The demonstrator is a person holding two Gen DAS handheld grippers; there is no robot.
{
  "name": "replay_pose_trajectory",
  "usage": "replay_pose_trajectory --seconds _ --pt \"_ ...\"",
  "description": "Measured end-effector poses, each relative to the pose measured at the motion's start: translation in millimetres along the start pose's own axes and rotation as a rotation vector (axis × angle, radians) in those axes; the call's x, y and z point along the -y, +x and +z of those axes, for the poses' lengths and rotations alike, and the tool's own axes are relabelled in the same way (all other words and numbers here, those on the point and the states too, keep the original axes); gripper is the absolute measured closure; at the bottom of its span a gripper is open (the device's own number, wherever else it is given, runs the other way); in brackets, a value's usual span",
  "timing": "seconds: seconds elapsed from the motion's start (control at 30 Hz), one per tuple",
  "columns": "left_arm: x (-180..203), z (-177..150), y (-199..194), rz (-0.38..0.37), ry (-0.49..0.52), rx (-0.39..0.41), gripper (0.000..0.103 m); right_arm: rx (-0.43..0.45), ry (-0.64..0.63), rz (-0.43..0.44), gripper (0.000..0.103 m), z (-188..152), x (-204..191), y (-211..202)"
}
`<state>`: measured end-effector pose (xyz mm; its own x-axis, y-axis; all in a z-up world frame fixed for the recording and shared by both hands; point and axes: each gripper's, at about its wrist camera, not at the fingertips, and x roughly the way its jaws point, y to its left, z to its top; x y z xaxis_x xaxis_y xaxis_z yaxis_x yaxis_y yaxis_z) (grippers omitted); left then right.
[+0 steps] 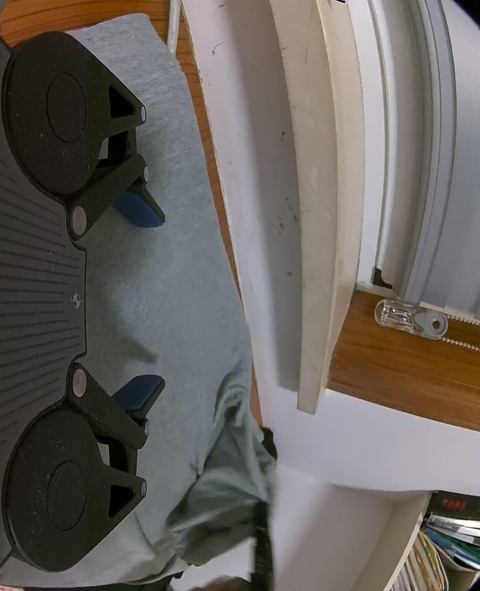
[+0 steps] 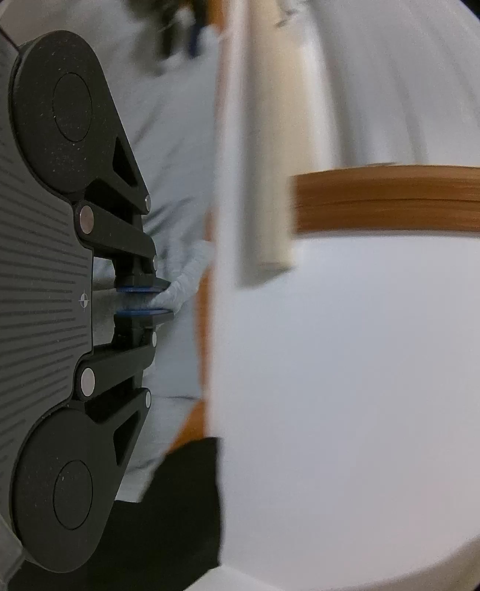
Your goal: Fold clothes
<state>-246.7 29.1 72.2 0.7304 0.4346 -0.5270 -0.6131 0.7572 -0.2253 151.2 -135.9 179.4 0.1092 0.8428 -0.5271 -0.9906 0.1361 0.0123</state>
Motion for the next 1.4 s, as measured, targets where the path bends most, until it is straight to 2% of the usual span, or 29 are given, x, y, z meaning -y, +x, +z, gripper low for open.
replay_pose_trajectory --seconds 0.17,0.23,0.3,0.37,0.43,0.53,0.7,0.73,0.77,0.83,0.93,1.03,1.17,1.3,1.33,1.37,1.4 --pt "-2 -1 0 0.001 -0.008 -0.005 0.014 0.074 0.094 0.110 0.094 32 -11 -20" --pt "-3 -1 0 0.001 -0.011 -0.007 0.014 0.062 0.131 0.168 0.093 37 -15 -19" --pt "-4 -1 0 0.002 -0.014 -0.010 0.014 0.033 0.131 0.199 0.087 35 -21 -14" --pt "-4 -1 1 0.002 -0.016 -0.012 0.014 0.029 0.108 0.177 0.076 28 -23 -11" --pt "-4 -1 1 0.003 -0.018 -0.015 0.014 0.023 0.103 0.144 0.070 16 -16 -7" --pt "-4 0 3 0.005 -0.018 -0.022 0.014 0.013 0.097 0.095 0.068 -1 -3 0" --pt "4 2 3 0.013 -0.005 -0.016 0.014 -0.013 -0.009 -0.065 0.068 -46 23 21" --pt "10 5 3 0.005 -0.003 -0.013 0.019 -0.029 -0.013 -0.078 0.068 -54 29 28" --pt "15 7 3 -0.003 -0.001 -0.011 0.034 -0.047 -0.010 -0.090 0.068 -63 36 35" --pt "27 13 2 -0.018 0.003 -0.005 0.041 -0.074 0.005 -0.098 0.068 -76 47 45" --pt "56 25 4 -0.083 0.033 0.003 0.049 -0.095 0.005 -0.109 0.068 -91 56 57" --pt "91 35 13 -0.121 0.081 -0.002 0.048 -0.067 0.009 -0.102 0.063 -97 59 60" --pt "111 34 26 -0.119 0.125 -0.007 0.036 -0.064 0.053 -0.074 0.057 -100 65 61" --pt "132 32 39 -0.117 0.169 -0.012 0.037 -0.069 0.059 -0.044 0.047 -99 68 63" --pt "137 32 42 -0.117 0.180 -0.013 0.042 -0.069 0.054 -0.045 0.046 -99 67 63" --pt "142 32 45 -0.116 0.190 -0.015 0.063 -0.070 0.050 -0.047 0.046 -98 67 63" --pt "147 31 49 -0.116 0.201 -0.016 0.077 -0.071 0.045 -0.050 0.046 -98 66 63"
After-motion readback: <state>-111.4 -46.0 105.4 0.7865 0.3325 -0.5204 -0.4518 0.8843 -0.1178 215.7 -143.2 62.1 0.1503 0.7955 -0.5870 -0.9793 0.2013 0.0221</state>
